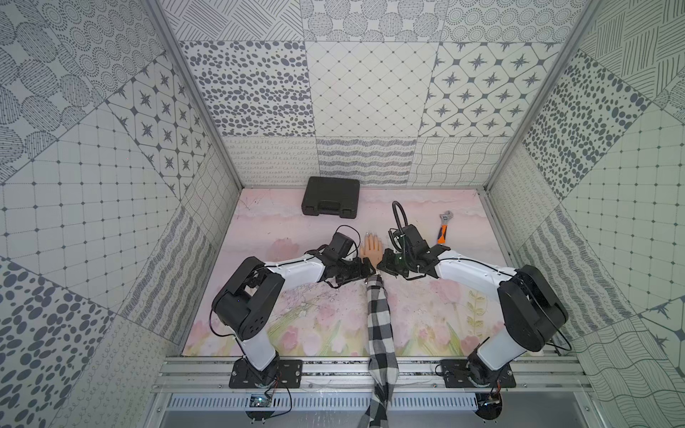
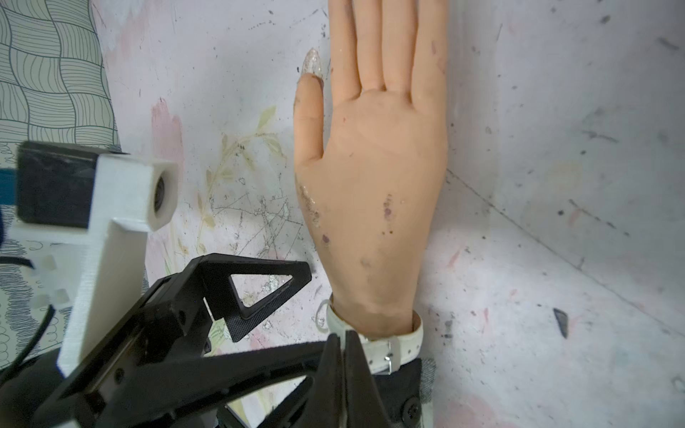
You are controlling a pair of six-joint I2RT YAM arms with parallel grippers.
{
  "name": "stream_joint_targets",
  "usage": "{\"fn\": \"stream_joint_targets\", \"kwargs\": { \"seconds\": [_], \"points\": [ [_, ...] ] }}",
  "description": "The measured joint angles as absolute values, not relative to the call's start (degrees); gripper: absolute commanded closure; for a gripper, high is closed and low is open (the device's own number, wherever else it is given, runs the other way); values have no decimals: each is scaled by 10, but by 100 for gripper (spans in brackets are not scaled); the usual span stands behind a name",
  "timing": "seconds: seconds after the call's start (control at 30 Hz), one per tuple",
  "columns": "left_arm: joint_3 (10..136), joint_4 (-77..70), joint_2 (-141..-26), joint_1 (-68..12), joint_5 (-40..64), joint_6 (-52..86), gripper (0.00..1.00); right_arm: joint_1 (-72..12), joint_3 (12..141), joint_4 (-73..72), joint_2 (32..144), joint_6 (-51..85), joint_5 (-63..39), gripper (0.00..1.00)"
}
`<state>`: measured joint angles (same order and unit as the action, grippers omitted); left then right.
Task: Take off the watch
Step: Untie the watch from the hand.
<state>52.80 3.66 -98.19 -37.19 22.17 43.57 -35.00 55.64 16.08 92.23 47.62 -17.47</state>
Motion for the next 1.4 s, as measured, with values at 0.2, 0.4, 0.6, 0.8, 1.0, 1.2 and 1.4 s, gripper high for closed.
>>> {"fn": "stream_joint_targets", "kwargs": {
  "seconds": [0.2, 0.4, 0.6, 0.8, 1.0, 1.2, 1.4],
  "points": [
    [533, 35, -989, -378, 222, 438, 8, -350, 556, 161, 922, 476, -175, 100],
    [537, 34, -999, -378, 223, 439, 14, -350, 556, 161, 922, 476, -175, 100],
    [542, 39, -1010, -379, 222, 440, 32, -344, 556, 161, 922, 476, -178, 100],
    [542, 22, -1021, -382, 232, 446, 38, -326, 544, 162, 918, 472, -187, 100],
    [527, -17, -1029, -382, 248, 451, 43, -298, 517, 174, 900, 453, -190, 100],
    [511, -61, -1037, -382, 262, 455, 47, -291, 502, 178, 900, 423, -180, 100],
    [499, -98, -1046, -382, 275, 457, 49, -291, 499, 173, 932, 405, -166, 100]
  ]
}}
